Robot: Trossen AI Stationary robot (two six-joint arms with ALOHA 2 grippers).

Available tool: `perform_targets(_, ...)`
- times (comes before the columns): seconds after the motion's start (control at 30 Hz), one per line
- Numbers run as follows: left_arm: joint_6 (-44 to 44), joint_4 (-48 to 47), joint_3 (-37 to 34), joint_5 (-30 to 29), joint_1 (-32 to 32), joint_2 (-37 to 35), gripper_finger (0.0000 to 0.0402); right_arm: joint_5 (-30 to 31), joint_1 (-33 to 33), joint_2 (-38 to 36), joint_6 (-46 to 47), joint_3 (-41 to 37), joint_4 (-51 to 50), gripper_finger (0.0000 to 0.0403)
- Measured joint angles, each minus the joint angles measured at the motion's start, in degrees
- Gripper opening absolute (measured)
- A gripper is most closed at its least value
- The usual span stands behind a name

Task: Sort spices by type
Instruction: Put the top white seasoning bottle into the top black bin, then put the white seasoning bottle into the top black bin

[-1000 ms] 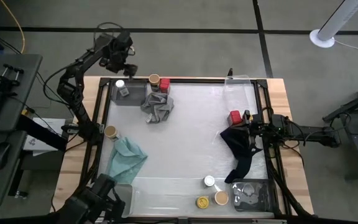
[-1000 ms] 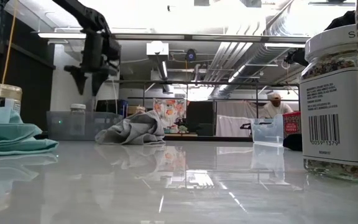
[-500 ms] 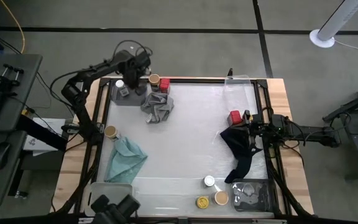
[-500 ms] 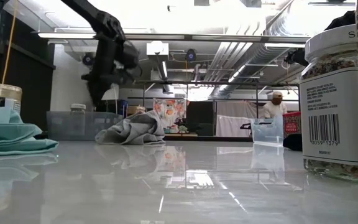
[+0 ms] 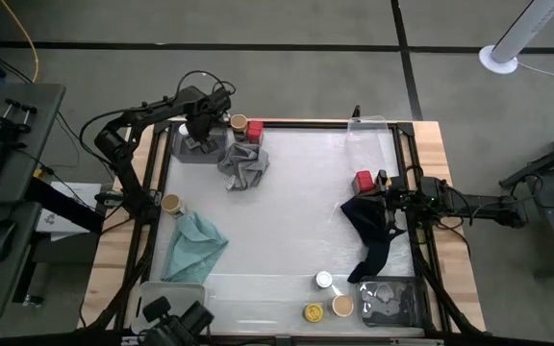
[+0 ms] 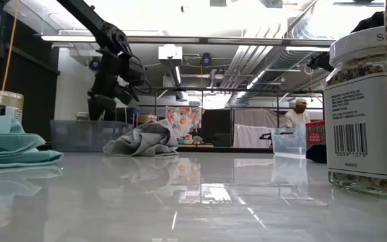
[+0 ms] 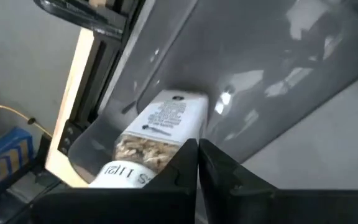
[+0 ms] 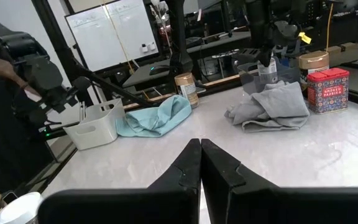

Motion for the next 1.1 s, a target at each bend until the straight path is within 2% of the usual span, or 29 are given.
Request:
perform_targets(0.2,2.8,-0.7,-0.1,-0.7,1.7,0.0,0.0000,0.0,0.0,0.0,0.0,0.0,0.0,0.0001)
perform_targets(0.57,4.3,2.2,-0.1,-6.8,4.1,0.0,0.0000,0.0,0.0,0.0,0.0,0.0,0.0,0.0001)
perform_targets(0.83,4.3,5.7,-0.1,-6.6,2.7,0.0,0.0000,0.0,0.0,0.0,0.0,0.0,0.0,0.0001)
perform_targets(1.1,3.3,5.3,0.7,-5.6,0.9,0.0,0.0000,0.0,0.0,0.0,0.0,0.0,0.0,0.0001)
